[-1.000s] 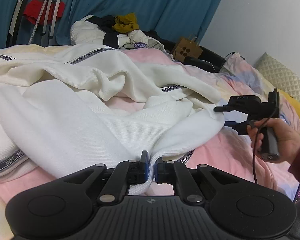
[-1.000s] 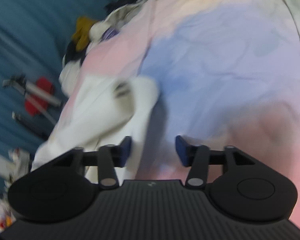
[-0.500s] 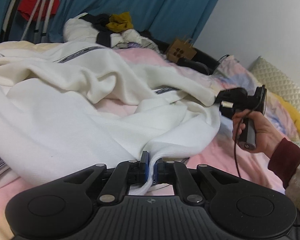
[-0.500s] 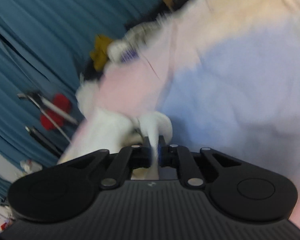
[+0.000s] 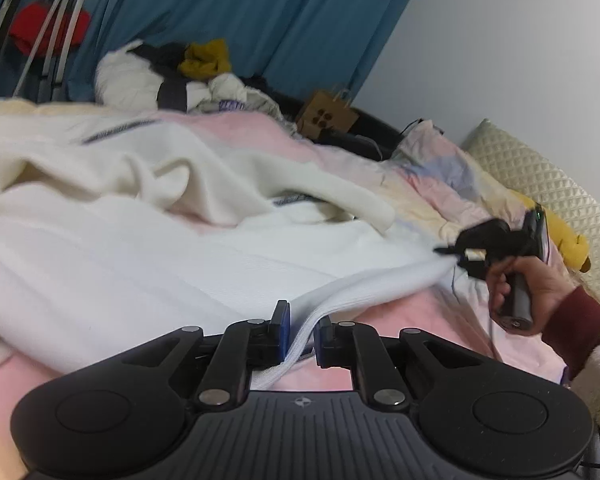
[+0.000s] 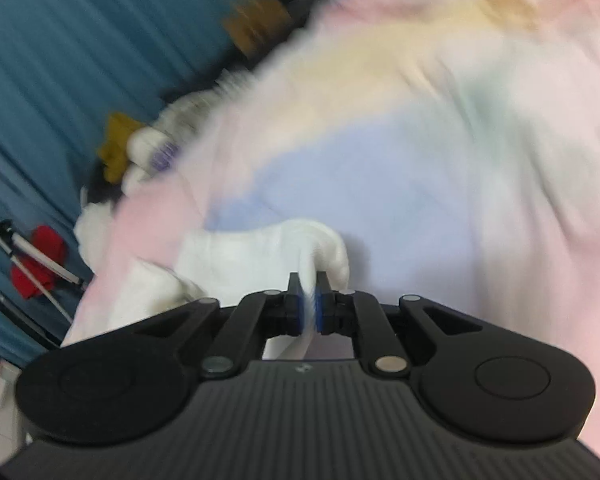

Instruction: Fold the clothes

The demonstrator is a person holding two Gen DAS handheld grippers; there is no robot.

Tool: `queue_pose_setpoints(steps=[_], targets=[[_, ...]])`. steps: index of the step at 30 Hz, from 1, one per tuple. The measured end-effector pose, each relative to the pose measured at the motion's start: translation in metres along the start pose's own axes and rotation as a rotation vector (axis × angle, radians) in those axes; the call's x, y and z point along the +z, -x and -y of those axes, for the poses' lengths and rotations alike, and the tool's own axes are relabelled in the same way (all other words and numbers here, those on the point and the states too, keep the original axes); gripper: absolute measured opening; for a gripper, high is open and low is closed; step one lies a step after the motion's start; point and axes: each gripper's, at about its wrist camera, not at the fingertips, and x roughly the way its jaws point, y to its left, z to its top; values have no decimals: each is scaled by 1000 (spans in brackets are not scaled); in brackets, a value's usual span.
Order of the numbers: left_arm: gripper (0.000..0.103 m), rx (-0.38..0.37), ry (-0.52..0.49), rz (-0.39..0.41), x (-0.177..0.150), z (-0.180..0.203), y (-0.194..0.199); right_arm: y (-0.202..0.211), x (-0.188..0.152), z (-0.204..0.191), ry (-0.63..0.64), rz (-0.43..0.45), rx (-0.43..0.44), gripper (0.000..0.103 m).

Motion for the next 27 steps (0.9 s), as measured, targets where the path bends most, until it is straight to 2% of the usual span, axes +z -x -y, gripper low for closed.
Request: queue_pose_setpoints(steps=[2,5,6,7,12,13,17,19,21,24,27], targets=[[14,3,23,-19,-2,-3,1,1,1,22,-106,-45,19,9],[23,17,61,-43,-2,-6,11,16,1,25,-155,-11,37,8],[33,29,85,-44,-3,-7,18,21,1,23,-154,7,45,7],[49,38,125,-32,-4,-10,27,27,2,18,-137,28,53,6],[79,80,333,39,-6,-25,75,48,4,-1,-51,136,64,5],[81,96,391,61,-6,-33,82,52,4,-2,-39,167,59,5],[81,133,746,143,-15,-90,104,65,7,0,7,290,25,5],[82,131,958,205,-30,-124,110,56,11,6,-2,262,-1,5],[81,183,1169,268,-49,-153,116,45,12,18,-35,212,-24,6],[80,249,1356,381,-69,-180,122,26,8,35,-116,146,-51,8],[69,283,1371,473,-65,-185,126,16,6,47,-200,119,-36,10]])
